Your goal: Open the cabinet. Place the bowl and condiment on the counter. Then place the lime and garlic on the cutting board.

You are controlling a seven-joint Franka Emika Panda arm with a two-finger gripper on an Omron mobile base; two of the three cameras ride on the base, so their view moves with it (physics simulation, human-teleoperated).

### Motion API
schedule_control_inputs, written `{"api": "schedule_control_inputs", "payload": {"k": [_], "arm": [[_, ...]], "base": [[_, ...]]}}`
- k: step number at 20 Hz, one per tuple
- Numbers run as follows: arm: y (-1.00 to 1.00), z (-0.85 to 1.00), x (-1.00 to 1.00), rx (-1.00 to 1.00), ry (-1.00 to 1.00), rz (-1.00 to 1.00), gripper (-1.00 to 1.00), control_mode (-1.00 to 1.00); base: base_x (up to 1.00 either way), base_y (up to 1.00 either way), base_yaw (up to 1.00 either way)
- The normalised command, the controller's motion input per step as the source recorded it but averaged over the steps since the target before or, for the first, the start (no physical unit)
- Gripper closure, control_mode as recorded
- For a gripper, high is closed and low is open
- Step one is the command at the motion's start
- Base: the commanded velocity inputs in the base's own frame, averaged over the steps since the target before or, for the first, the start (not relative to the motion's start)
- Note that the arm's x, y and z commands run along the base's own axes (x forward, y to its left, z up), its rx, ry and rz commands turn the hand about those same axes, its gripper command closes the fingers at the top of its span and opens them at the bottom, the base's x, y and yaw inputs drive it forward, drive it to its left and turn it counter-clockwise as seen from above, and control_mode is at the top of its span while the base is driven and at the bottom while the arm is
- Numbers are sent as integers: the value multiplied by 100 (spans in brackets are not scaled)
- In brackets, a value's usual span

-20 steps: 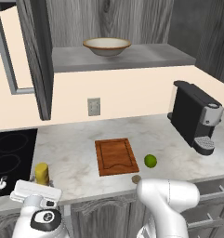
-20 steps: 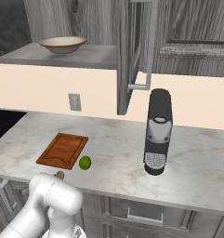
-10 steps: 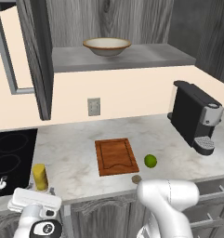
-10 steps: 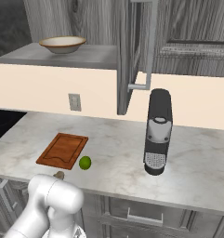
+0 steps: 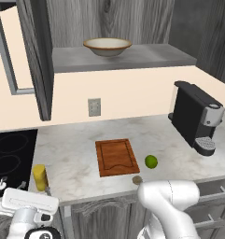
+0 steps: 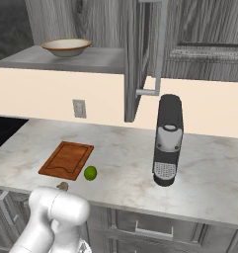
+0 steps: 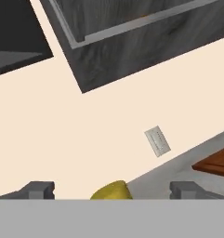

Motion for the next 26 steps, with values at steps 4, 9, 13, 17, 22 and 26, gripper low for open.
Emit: {"api": "schedule_control_inputs", "payload": {"k": [4, 9, 13, 17, 22, 26], "arm": [[-7, 93, -71, 4, 0, 0, -100, -100], [-51, 97, -62, 6, 3, -3, -100, -100], [-97, 79, -57, 7, 9, 0, -100, -100], [-100, 70, -50, 8, 8, 0, -100, -100], [-95, 74, -18, 14, 2, 0, -100, -100], [-79, 77, 0, 23, 0, 1, -100, -100]], "base": [[0, 0, 0], [0, 0, 0], [0, 0, 0], [0, 0, 0], [0, 0, 0], [0, 0, 0]]}}
